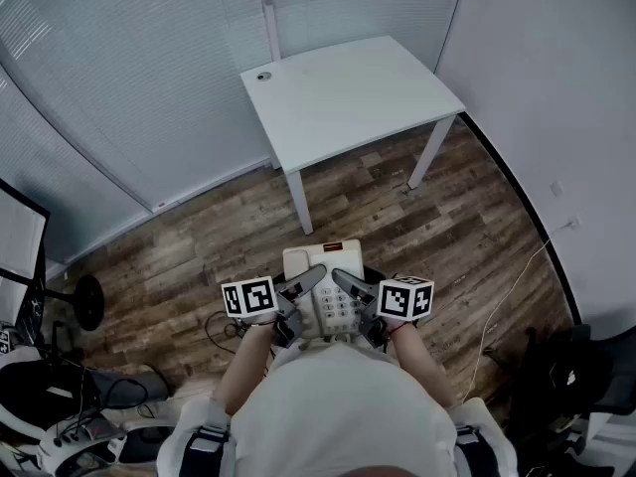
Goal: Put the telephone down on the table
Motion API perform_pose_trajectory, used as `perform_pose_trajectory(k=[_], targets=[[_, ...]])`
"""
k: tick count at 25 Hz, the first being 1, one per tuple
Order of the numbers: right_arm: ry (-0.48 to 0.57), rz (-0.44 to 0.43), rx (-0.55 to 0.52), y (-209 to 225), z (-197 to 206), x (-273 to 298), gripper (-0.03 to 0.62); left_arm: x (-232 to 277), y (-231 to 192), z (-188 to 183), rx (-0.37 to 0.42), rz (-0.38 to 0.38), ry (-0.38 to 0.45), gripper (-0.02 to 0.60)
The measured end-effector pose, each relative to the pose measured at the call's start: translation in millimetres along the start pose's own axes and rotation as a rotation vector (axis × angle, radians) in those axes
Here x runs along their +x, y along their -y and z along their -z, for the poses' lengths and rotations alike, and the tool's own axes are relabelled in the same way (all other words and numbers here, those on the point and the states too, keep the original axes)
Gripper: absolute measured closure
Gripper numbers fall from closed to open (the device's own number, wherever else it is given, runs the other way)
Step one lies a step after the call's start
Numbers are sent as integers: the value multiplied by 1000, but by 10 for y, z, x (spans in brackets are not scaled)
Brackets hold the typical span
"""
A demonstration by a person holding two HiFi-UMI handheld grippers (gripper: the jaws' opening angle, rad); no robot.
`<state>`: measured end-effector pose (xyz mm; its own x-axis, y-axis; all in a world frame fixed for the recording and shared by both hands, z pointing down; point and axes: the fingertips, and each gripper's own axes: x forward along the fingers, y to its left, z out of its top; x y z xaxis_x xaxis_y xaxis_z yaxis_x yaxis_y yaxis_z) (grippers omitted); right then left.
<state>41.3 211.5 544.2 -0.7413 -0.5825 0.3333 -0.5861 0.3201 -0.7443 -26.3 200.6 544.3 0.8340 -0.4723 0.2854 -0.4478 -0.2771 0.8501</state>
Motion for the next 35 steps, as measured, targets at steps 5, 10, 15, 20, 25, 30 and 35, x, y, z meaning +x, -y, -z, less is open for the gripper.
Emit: perform_pose_trajectory(k=[5,10,15,20,25,30,35], targets=[[-8,-6,-11,-76,108,-80,296,-99,58,117,-1,-2,14,156],[-21,-10,-26,-97,178,-136,296,-138,72,214,-9,0,33,156],[-28,-13,-35,-108,192,-161,295,-153,89,243,-12,0,44,156],[-27,-15,-29,-76,168,-193,295,-102,115,251,-6,0,44,156],[-29,-16,-24,-59,174,-203,296,-90,113,265,-6,-5,43,156],[-36,-23,-18,-46,189,-220,296,-84,110,298,-13,-14,46,156],[-36,-29,-16,-48,188,-227,296,-86,117,302,-11,-17,47,156]])
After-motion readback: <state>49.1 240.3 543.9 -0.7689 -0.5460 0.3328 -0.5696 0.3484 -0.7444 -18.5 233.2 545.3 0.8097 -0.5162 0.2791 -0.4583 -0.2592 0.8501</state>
